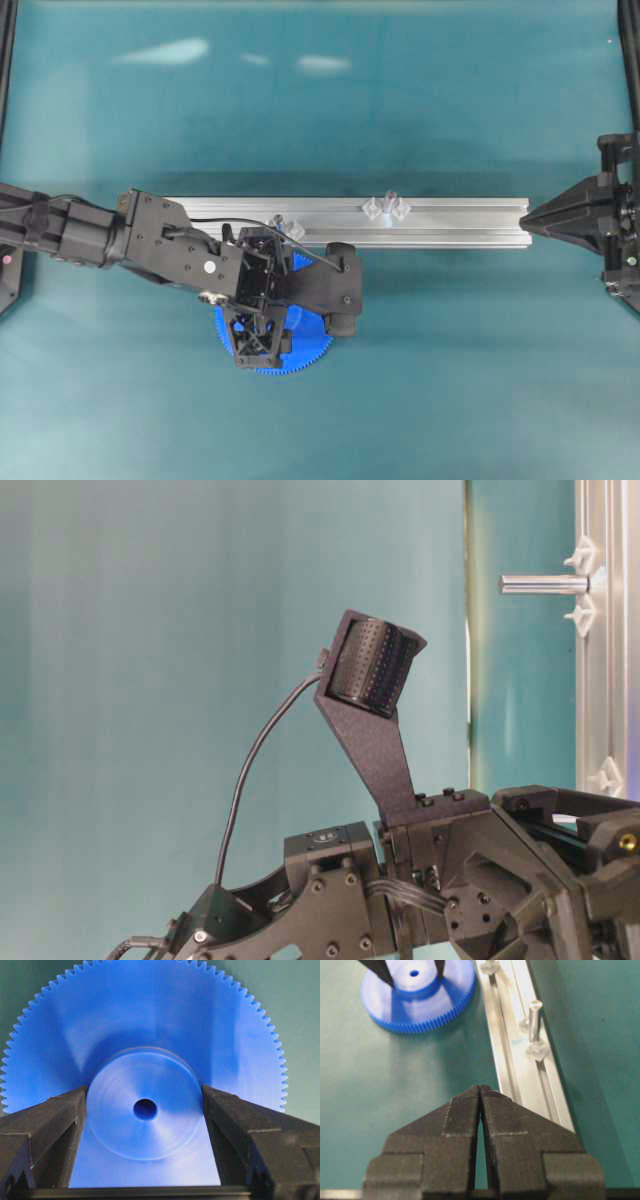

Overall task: Insert the large gear onto the shaft.
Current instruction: 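Close the left gripper on the hub to grip the gear, then lift the gear and carry it right over the rail shaft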

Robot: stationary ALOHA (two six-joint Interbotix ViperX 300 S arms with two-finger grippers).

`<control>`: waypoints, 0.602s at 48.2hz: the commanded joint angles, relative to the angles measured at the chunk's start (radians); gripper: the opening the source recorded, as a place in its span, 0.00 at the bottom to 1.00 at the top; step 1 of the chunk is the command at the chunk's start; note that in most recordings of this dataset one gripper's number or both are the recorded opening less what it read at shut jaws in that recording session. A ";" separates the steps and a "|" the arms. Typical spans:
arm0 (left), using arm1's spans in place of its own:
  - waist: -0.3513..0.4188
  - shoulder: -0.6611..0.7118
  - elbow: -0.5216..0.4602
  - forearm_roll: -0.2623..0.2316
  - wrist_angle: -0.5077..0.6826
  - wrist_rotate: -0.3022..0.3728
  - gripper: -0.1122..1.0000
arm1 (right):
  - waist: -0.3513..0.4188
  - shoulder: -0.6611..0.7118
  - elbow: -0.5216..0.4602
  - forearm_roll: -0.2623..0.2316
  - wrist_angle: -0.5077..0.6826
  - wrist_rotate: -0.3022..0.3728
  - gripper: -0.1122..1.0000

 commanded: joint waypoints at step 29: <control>0.003 -0.069 -0.100 0.003 0.127 0.002 0.79 | -0.002 0.006 -0.009 0.002 -0.003 0.011 0.18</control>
